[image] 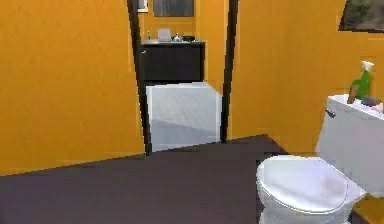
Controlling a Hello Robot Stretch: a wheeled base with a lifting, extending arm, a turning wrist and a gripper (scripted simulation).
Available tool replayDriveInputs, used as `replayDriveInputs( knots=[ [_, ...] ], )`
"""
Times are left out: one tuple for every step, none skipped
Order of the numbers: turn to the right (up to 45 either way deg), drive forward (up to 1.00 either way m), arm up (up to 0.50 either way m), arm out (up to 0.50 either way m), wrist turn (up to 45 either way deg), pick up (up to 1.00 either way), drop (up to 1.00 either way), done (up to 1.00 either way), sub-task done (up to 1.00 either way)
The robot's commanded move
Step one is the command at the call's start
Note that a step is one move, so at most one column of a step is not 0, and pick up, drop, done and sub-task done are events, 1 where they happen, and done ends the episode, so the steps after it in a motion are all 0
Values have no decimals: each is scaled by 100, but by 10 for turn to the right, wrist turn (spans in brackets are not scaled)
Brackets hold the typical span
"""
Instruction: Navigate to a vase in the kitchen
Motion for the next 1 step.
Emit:
replayDriveInputs(
  knots=[
    [0, 100, 0, 0, 0, 0, 0, 0, 0]
  ],
)
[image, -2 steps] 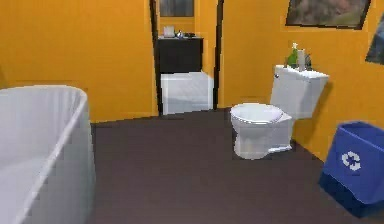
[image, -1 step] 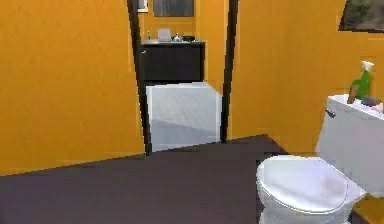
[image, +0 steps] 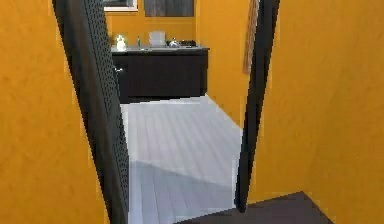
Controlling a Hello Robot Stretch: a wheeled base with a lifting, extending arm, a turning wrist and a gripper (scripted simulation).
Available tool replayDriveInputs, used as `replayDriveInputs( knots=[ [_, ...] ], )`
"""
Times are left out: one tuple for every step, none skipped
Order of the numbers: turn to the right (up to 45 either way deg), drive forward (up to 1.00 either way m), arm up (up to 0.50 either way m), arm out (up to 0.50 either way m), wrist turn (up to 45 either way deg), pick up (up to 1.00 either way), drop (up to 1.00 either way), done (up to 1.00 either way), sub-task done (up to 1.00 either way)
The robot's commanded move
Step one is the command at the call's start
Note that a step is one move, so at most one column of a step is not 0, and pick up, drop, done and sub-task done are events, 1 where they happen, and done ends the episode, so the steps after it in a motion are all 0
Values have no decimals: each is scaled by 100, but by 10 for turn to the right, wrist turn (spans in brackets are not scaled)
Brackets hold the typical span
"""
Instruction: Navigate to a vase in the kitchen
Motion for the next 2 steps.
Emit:
replayDriveInputs(
  knots=[
    [0, 90, 0, 0, 0, 0, 0, 0, 0],
    [-360, 0, 0, 0, 0, 0, 0, 0, 0]
  ],
)
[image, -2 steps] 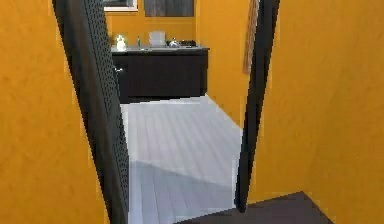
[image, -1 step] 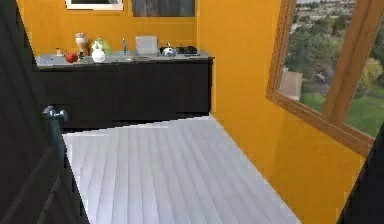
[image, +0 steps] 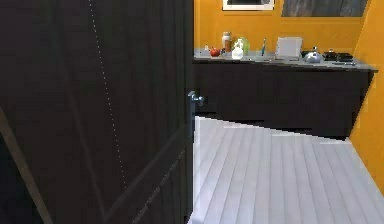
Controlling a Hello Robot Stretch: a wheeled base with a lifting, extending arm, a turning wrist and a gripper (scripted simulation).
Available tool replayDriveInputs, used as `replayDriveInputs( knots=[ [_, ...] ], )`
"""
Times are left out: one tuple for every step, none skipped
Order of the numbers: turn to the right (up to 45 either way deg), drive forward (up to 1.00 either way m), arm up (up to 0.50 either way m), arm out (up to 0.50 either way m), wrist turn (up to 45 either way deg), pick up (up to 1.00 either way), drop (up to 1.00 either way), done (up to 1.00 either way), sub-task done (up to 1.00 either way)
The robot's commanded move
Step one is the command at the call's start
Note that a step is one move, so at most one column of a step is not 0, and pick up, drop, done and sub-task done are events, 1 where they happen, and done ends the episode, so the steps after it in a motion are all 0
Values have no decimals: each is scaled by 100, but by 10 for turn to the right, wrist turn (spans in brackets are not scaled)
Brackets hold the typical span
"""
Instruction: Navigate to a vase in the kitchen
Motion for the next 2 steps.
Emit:
replayDriveInputs(
  knots=[
    [0, 5, 0, 0, 0, 0, 0, 0, 0],
    [180, 0, 0, 0, 0, 0, 0, 0, 0]
  ],
)
